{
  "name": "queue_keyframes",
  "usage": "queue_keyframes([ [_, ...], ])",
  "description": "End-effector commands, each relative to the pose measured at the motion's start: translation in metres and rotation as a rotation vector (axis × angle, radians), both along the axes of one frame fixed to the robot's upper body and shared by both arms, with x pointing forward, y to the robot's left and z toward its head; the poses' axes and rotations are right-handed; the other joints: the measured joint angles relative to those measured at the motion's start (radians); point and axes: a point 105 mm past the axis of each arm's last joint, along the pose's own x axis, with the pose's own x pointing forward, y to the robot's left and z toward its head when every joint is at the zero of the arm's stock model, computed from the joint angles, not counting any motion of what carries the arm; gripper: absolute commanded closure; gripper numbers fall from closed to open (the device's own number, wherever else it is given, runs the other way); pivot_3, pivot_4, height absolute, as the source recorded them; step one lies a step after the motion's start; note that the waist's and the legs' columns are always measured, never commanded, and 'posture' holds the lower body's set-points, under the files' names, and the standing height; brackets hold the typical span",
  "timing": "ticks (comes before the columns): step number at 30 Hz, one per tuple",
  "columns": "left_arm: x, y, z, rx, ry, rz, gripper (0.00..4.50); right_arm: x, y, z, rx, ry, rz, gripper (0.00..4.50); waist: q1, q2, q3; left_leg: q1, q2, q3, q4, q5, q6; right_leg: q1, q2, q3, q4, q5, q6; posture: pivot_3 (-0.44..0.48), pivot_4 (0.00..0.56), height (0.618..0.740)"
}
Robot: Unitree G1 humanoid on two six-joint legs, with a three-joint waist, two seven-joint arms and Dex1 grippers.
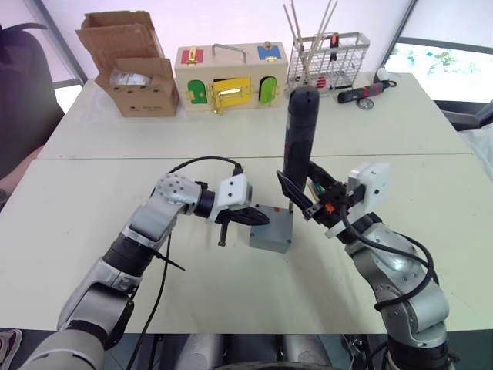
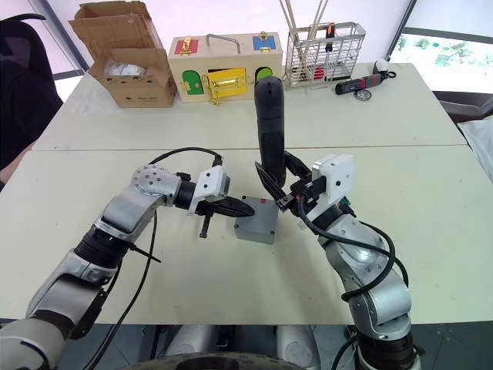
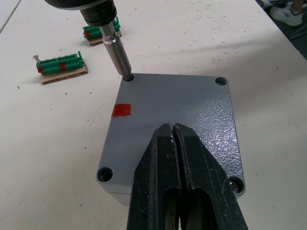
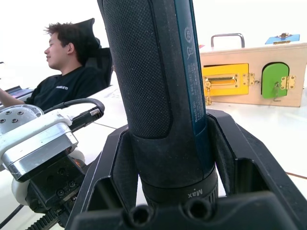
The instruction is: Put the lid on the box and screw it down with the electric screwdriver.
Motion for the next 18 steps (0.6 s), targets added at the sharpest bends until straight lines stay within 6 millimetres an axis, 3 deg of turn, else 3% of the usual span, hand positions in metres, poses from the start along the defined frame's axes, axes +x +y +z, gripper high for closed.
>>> queue_keyframes([
  [1,-0.006,0.001,-0.012,0.040,0.019,-0.011,4.50,-0.003,0.005,-0.017,-0.017,0.060,0.046,2.61,0.000,-0.001,-0.001,0.000,0.000,0.000,0.000,0.000,0.000,0.000,0.000,0.000,0.000,0.000,0.000,0.000,0.150,0.740],
  [7,-0.007,0.001,-0.020,0.058,0.025,-0.017,4.50,-0.003,-0.005,-0.034,-0.053,0.085,0.011,2.61,0.005,-0.004,-0.002,0.013,0.000,0.000,-0.004,-0.005,0.008,0.014,0.000,0.000,-0.005,0.000,0.000,0.000,0.150,0.740],
  [18,-0.008,0.000,-0.027,0.065,0.029,-0.018,4.50,0.001,-0.021,-0.054,-0.077,0.122,-0.049,2.61,0.007,-0.014,-0.014,0.015,0.001,-0.002,-0.003,-0.005,0.008,0.017,0.000,-0.001,-0.006,0.000,0.000,0.000,0.150,0.740],
])
